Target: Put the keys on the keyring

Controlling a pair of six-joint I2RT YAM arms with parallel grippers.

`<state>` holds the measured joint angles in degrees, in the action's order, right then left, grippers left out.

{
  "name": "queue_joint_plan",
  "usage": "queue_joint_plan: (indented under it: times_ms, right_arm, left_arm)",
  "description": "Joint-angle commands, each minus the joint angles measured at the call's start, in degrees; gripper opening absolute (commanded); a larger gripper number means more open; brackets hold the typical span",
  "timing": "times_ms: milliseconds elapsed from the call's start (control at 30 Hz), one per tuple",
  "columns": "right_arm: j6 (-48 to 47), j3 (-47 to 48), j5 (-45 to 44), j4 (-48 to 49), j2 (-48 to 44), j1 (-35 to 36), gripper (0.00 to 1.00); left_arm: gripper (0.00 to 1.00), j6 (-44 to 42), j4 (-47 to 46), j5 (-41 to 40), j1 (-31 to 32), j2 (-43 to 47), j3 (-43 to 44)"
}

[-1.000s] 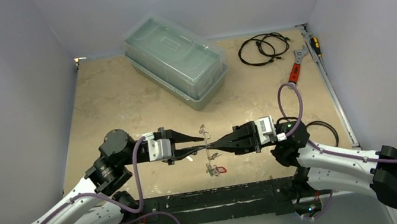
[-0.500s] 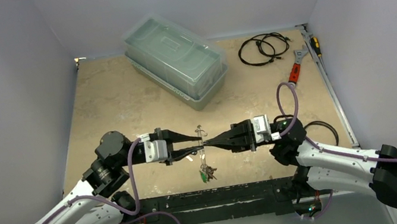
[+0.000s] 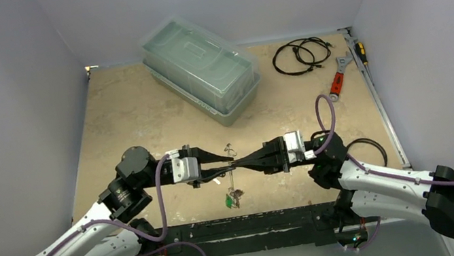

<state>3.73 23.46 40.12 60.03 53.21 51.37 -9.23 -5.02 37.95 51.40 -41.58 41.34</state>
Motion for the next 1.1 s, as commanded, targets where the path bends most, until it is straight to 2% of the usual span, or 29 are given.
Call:
queue_joint_plan:
  times_ms: [0, 100, 133, 267, 367, 500, 667, 800, 1067]
  right_arm:
    - [-0.5, 2.8, 0.9, 2.8, -1.5, 0.1, 0.0]
    - [-0.6, 2.9, 1.2, 2.4, -1.1, 0.1, 0.0]
    - [-0.5, 2.9, 1.4, 2.1, -0.9, 0.1, 0.0]
    - [-4.3, 4.2, 1.0, -5.4, -1.7, 0.1, 0.0]
    - [-10.6, 6.2, -0.9, -16.0, -3.5, 0.1, 0.07]
    - [-14.1, 7.1, -3.0, -23.4, -5.2, 0.1, 0.14]
    - [-15.3, 7.0, -4.0, -26.9, -6.3, 0.1, 0.17]
    - [-15.5, 6.7, -4.3, -27.6, -6.7, 0.1, 0.13]
    - [-16.3, 9.3, -6.9, -33.6, -7.4, 0.1, 0.32]
  left_arm:
    - [0.21, -1.4, 0.6, -1.6, -0.1, 0.2, 0.6]
    - [0.01, -1.4, 0.4, -1.1, -0.1, 0.1, 0.7]
    - [0.0, -1.5, 0.7, -1.0, -0.1, 0.0, 0.9]
    - [0.0, -1.4, 1.1, -2.8, -0.2, -0.2, 1.0]
    - [0.0, -1.0, 1.2, -5.0, -0.2, 0.1, 1.1]
    - [0.0, -0.5, 1.0, -6.5, -0.3, 0.4, 1.2]
    - [0.0, -0.2, 0.5, -7.2, -0.7, 1.0, 1.1]
    - [0.0, 0.4, -0.3, -7.3, -0.7, 1.5, 0.8]
    - [0.0, -0.8, 1.9, -7.2, -0.8, 0.3, 1.5]
